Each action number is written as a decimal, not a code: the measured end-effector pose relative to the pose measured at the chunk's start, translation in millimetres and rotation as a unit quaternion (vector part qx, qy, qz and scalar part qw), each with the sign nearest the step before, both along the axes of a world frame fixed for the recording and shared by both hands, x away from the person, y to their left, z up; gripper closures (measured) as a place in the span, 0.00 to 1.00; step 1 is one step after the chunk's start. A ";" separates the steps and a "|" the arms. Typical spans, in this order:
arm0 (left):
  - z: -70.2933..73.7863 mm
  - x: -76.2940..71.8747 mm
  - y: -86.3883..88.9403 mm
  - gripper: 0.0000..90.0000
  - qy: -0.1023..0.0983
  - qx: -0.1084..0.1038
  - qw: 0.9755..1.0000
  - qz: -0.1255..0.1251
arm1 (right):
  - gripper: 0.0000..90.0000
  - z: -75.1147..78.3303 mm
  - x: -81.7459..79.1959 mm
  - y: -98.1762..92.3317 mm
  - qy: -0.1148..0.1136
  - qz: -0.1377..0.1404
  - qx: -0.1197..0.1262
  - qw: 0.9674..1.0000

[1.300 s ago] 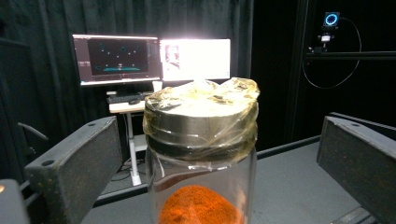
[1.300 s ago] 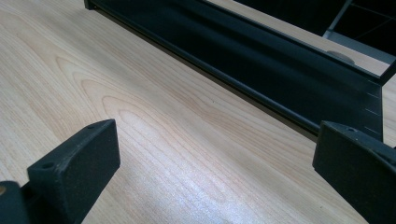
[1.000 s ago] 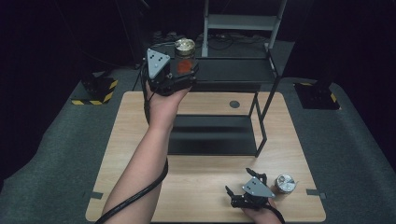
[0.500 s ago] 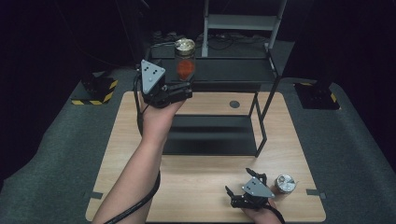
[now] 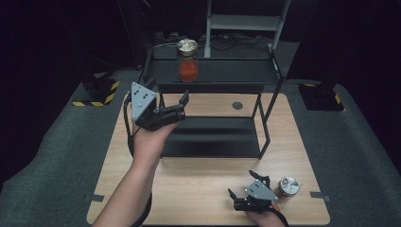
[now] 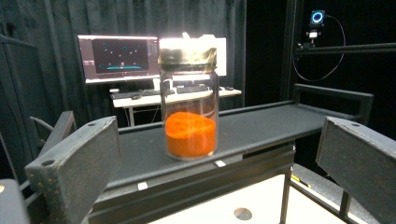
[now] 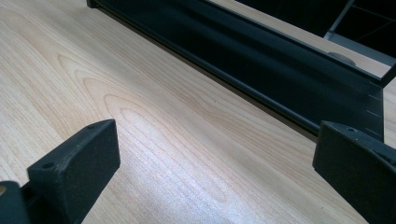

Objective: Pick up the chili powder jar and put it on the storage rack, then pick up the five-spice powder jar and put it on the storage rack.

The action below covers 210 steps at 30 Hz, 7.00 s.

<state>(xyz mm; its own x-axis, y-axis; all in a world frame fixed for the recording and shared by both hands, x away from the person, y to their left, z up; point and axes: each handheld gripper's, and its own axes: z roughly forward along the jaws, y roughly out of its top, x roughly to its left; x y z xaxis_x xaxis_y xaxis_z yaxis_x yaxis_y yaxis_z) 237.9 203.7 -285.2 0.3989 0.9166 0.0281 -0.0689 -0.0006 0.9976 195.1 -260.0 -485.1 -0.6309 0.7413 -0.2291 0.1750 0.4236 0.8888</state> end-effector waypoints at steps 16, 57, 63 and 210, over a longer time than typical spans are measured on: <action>-41.0 -39.9 11.9 0.00 0.012 0.010 1.000 0.006 | 0.00 0.3 0.1 0.7 0.000 0.001 -0.002 1.000; -183.9 -79.7 23.9 0.00 0.170 0.090 0.981 -0.022 | 0.00 0.4 -0.8 2.7 -0.003 0.002 -0.009 1.000; -195.7 -76.0 24.4 0.00 0.199 0.111 0.973 -0.022 | 0.00 0.8 -0.7 3.7 -0.002 0.001 -0.012 1.000; -196.8 -74.8 12.3 0.01 0.195 0.206 0.958 -0.046 | 0.15 8.6 -62.1 -126.4 0.002 -0.107 0.127 0.986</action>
